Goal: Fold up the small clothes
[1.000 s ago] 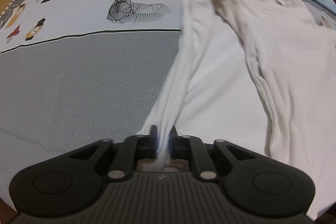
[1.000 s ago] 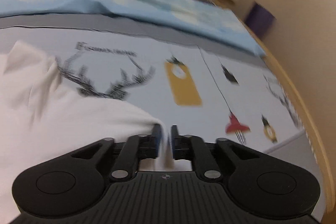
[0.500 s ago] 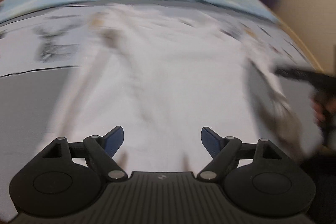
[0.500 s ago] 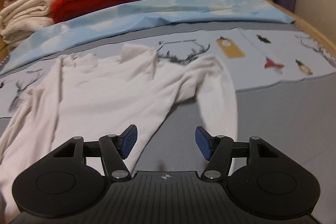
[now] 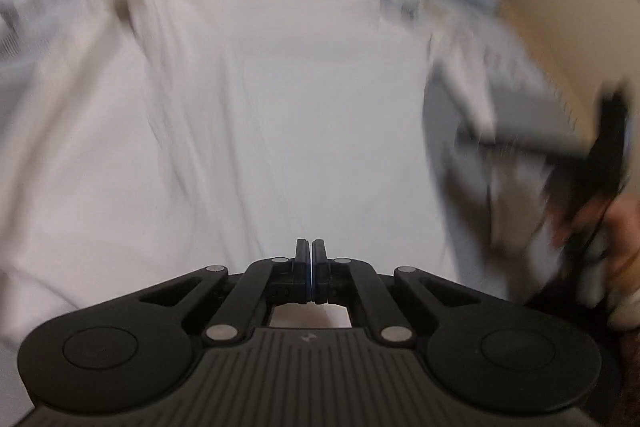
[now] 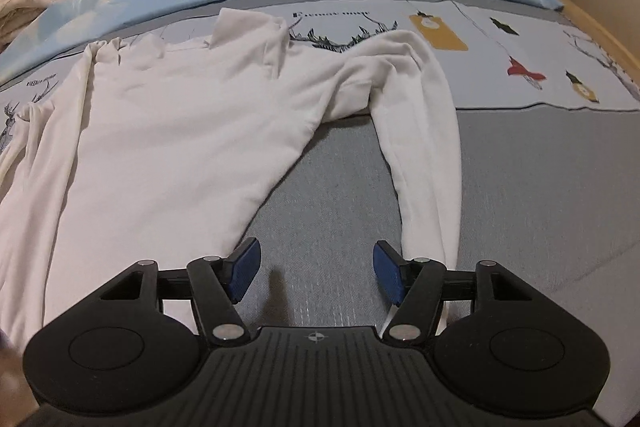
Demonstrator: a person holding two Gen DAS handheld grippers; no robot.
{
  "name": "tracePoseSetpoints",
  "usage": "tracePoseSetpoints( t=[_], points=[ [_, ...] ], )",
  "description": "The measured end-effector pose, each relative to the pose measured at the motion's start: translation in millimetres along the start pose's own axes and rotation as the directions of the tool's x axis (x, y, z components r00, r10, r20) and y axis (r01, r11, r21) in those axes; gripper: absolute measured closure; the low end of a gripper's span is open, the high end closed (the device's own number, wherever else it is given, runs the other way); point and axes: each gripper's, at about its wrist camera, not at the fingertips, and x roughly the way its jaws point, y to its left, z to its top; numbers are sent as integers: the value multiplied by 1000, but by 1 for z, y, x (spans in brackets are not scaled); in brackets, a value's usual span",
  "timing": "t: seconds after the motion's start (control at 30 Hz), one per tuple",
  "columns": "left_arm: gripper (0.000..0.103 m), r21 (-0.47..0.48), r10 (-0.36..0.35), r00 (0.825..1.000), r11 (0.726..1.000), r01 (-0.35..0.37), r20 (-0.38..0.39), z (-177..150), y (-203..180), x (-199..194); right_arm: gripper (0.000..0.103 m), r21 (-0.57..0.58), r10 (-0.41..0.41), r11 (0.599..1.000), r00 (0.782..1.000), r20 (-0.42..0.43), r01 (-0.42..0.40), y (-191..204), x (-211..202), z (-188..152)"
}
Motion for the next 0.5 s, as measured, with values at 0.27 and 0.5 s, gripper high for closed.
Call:
tracePoseSetpoints(
  t=[0.27,0.5],
  points=[
    [93,-65,166,956,986,-155,242,64,88,-100,39,-57,15,998,1000,-23,-16,16,8,3],
    [26,76,31,999,997,-34,39,9,12,11,39,-83,8,996,1000,-25,-10,29,15,3]
  ],
)
